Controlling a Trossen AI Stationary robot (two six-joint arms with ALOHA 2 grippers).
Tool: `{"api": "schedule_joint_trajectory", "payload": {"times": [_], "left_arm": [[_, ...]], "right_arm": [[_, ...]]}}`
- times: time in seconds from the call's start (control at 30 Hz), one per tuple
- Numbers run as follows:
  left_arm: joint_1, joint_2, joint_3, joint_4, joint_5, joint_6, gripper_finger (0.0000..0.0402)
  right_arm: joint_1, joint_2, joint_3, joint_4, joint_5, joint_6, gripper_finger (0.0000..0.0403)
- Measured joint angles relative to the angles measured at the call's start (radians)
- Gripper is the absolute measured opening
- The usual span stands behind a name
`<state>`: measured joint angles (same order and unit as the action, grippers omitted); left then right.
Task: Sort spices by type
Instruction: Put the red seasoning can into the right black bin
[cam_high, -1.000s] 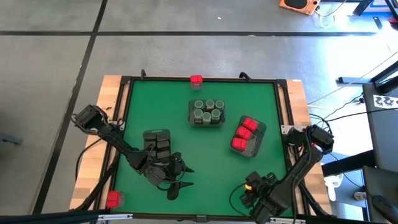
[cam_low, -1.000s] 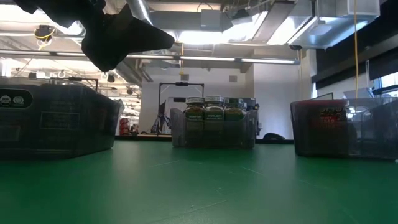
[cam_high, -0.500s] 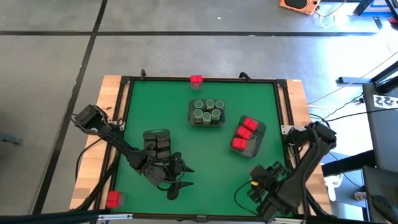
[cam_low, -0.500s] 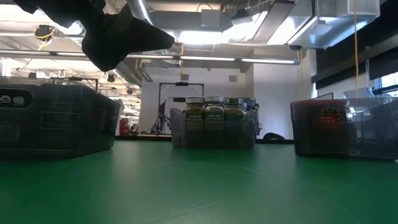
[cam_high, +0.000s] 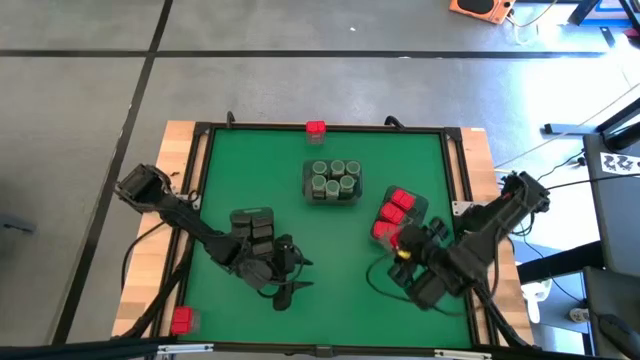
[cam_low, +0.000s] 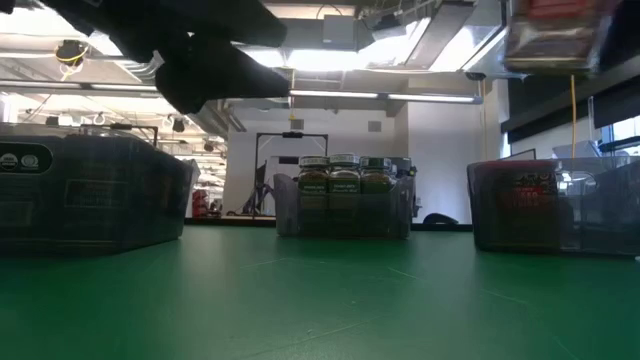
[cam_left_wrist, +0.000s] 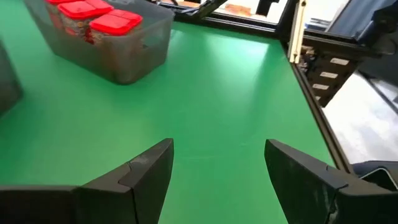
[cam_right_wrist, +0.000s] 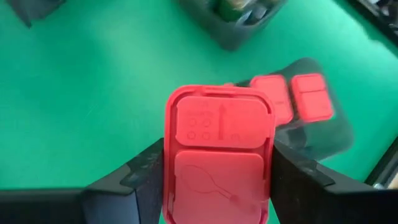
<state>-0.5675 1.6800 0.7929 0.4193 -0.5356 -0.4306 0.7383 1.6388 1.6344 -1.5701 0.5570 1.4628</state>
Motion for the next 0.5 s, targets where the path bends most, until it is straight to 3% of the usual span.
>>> {"api": "schedule_joint_trajectory", "payload": {"times": [0.2, 0.5], "left_arm": [[0.033, -0.100, 0.000, -0.172, -0.001, 0.004, 0.0250], [0.077, -0.195, 0.000, -0.379, -0.002, -0.007, 0.0250]], "right_arm": [[-0.074, -0.102, -0.134, 0.000, -0.017, -0.006, 0.0224], [-0.071, -0.278, -0.369, -0.002, -0.065, 0.325, 0.0226]]}}
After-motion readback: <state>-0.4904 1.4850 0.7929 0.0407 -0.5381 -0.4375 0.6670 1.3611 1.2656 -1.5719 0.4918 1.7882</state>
